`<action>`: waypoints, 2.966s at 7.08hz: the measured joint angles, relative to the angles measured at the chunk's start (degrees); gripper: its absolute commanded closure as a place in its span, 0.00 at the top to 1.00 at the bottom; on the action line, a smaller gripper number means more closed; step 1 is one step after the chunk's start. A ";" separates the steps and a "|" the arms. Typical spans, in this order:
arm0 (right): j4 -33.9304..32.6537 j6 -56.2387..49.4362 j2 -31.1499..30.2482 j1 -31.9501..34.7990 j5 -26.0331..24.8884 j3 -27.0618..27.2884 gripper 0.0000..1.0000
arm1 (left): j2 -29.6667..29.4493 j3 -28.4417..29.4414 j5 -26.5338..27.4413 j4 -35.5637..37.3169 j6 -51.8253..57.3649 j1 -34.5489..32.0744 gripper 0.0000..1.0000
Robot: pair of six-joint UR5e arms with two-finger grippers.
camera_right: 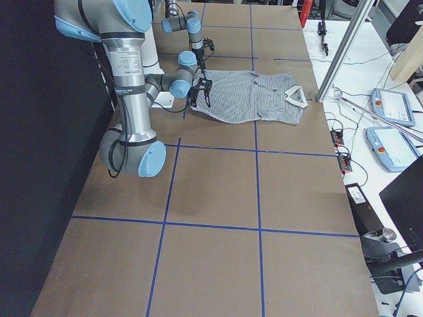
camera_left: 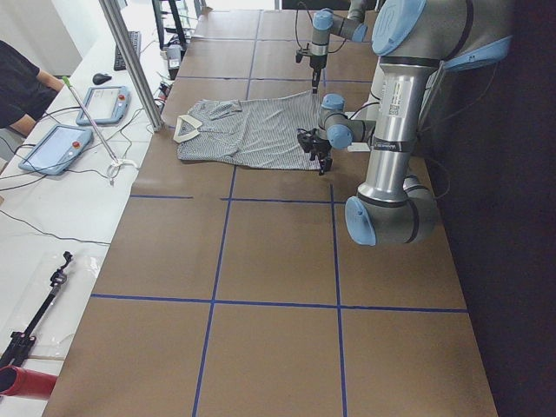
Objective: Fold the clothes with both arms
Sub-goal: 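Grasp the two hem corners with the left and right grippers, then lift the hem with both grippers and fold it toward the collar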
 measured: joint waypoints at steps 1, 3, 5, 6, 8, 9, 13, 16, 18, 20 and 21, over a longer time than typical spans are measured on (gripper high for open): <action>0.00 0.00 0.00 0.00 0.02 0.06 0.00 | 0.00 0.02 -0.01 0.00 -0.01 0.24 0.73; 0.00 -0.01 0.00 0.07 0.03 0.16 0.00 | -0.03 0.03 -0.10 0.02 -0.19 0.57 0.37; -0.02 -0.01 0.00 0.09 0.03 0.28 0.00 | -0.22 -0.21 -0.16 0.06 -0.55 0.65 0.00; -0.04 -0.01 -0.03 0.13 0.03 0.30 0.00 | -0.23 -0.41 -0.18 0.28 -0.57 0.68 0.00; -0.05 -0.01 -0.10 0.17 0.07 0.35 0.00 | -0.81 -1.93 -0.31 2.95 -0.53 0.80 0.00; -0.02 -0.07 -0.35 0.39 0.53 0.58 0.00 | -1.07 -3.66 -0.38 4.64 -0.50 0.83 0.00; -0.09 -0.55 -7.03 2.20 7.85 7.67 0.00 | -1.16 -11.76 -0.54 9.35 -0.36 3.21 0.00; -0.31 -0.38 -9.44 -2.18 13.58 12.69 0.00 | -1.12 -21.38 -2.02 16.41 -1.61 9.26 0.00; -0.21 -1.15 -9.29 -1.54 13.85 13.11 0.00 | -1.55 -22.40 -2.27 17.34 -1.68 10.33 0.00; -0.02 -9.51 -4.09 7.44 13.36 7.96 0.00 | -3.58 -19.40 -2.17 16.52 4.38 3.28 0.00; 0.18 -13.49 2.36 14.74 13.37 -0.60 0.00 | -5.48 -13.77 -2.35 14.25 11.46 -5.22 0.00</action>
